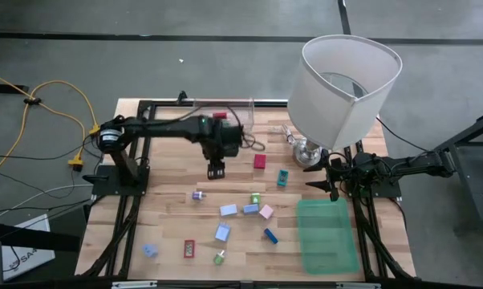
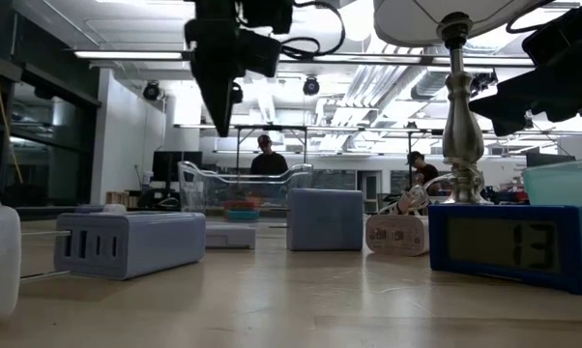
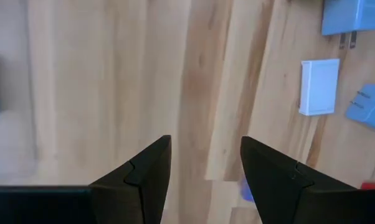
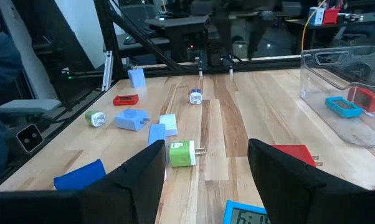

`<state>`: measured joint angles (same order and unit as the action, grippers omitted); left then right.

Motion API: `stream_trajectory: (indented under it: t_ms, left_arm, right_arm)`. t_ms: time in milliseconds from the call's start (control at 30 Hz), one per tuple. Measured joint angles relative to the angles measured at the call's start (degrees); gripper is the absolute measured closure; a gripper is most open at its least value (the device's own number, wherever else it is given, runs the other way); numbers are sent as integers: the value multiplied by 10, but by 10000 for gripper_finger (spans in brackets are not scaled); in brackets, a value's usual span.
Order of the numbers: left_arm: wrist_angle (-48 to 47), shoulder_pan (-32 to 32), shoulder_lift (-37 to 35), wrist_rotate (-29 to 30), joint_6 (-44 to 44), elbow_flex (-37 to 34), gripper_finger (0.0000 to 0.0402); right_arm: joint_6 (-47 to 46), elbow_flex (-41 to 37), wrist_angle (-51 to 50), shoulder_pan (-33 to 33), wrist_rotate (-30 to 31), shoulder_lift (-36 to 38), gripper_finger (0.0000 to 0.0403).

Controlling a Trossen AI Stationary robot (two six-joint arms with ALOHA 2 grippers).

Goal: Pick & Place Office items
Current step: Put the red digital clock into the transparent bin

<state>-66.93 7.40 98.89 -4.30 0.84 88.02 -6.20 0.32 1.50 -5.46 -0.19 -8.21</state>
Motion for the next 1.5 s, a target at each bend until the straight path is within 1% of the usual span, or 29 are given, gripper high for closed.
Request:
stream_trajectory:
  t_ms: [133, 300, 400, 500, 700, 867, 1033, 1200, 1333, 1500]
  left_arm:
    - [50, -48, -38, 21, 66, -75, 216]
    - [106, -107, -95, 64, 175, -168, 216]
    - [113, -144, -117, 94, 259, -204, 216]
    - [113, -182, -128, 112, 351, -226, 216]
    - [113, -266, -130, 169, 513, -235, 216]
    - [111, -329, -129, 194, 661, -234, 216]
    - [92, -393, -115, 196, 817, -235, 216]
    - [94, -440, -98, 170, 940, -235, 216]
    - [111, -467, -99, 168, 1001, -234, 216]
    - [129, -487, -99, 168, 1033, -234, 216]
  right_arm:
    - [0, 0, 0, 0, 0, 0, 188]
    - [0, 0, 1, 0, 0, 0, 188]
    - [0, 0, 2, 0, 0, 0, 188]
    - [0, 0, 2, 0, 0, 0, 188]
    - [0, 0, 2, 0, 0, 0, 188]
    - [0, 0, 2, 0, 0, 0, 188]
    - [0, 0, 3, 0, 0, 0, 188]
    - [0, 0, 3, 0, 0, 0, 188]
    - [0, 0, 3, 0, 0, 0, 188]
    - [0, 0, 3, 0, 0, 0, 188]
